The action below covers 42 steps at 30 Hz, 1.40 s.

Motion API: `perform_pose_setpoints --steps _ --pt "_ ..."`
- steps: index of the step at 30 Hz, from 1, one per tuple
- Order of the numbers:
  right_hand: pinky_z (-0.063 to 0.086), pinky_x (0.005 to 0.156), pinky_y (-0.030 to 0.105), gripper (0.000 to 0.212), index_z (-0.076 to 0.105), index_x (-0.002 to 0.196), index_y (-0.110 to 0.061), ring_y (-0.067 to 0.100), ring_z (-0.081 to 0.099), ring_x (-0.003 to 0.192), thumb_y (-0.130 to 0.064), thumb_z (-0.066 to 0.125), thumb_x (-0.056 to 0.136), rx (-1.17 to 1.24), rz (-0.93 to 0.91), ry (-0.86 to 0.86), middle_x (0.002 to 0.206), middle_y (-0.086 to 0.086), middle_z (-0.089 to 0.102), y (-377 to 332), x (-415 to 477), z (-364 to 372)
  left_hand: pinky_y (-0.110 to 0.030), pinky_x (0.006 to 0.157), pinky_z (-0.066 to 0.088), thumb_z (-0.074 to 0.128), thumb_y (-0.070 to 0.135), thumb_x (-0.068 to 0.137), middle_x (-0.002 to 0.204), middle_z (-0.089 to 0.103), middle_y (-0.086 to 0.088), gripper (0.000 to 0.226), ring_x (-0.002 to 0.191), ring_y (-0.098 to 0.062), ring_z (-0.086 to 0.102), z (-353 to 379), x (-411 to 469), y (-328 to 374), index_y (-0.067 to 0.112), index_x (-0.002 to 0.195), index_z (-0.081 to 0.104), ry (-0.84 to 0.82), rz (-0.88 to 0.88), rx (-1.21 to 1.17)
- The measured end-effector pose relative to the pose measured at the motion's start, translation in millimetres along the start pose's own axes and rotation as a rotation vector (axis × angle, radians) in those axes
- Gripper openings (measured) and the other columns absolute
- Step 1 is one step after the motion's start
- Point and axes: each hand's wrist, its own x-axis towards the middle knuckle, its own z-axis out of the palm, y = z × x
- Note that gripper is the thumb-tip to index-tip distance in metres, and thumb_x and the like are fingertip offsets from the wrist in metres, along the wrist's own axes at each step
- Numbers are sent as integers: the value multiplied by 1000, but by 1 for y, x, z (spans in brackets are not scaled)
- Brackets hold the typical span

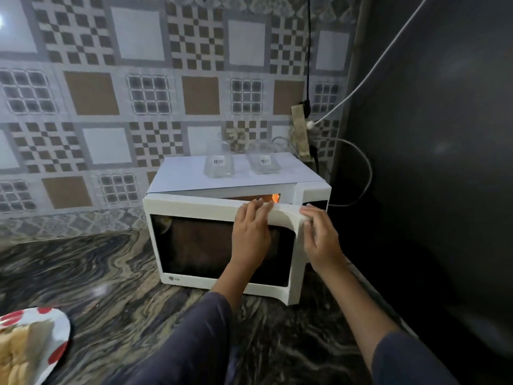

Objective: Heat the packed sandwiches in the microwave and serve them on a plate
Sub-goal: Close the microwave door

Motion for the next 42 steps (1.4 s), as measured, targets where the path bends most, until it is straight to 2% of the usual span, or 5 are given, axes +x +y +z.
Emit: perform_pose_setpoints --steps 20,26,30,36,42 --pt "41 84 33 16 49 104 -6 24 45 110 -12 50 89 -84 -114 -434 115 8 46 64 92 6 -34 106 33 49 4 87 135 49 -13 49 122 -30 46 26 46 2 16 135 47 -241 -180 235" --pt "17 115 32 45 32 137 -11 20 16 143 -31 40 97 -192 -150 -633 150 6 25 78 101 -1 -34 111 30 55 4 86 145 38 -16 54 134 -33 37 41 32 7 10 138 42 -124 -244 181" --pt "-1 118 29 69 1 150 -11 16 -1 147 -45 31 97 -316 -109 -725 159 4 -3 79 107 -3 -25 115 17 49 22 93 155 14 -13 62 143 -19 14 69 -3 48 8 146 21 -10 -528 -77" --pt "-8 118 37 91 -4 149 -7 18 -7 147 -67 27 88 -489 -26 -790 158 9 -10 89 118 -9 -29 83 41 42 20 97 96 51 -1 18 94 -16 51 106 -27 67 9 104 54 -135 -646 -359" --pt "-4 119 34 90 4 149 -8 17 0 147 -67 30 87 -429 -52 -682 159 6 1 96 112 -3 -35 57 34 35 26 100 60 42 3 35 55 -12 42 106 -19 54 14 67 39 -272 -648 -404"
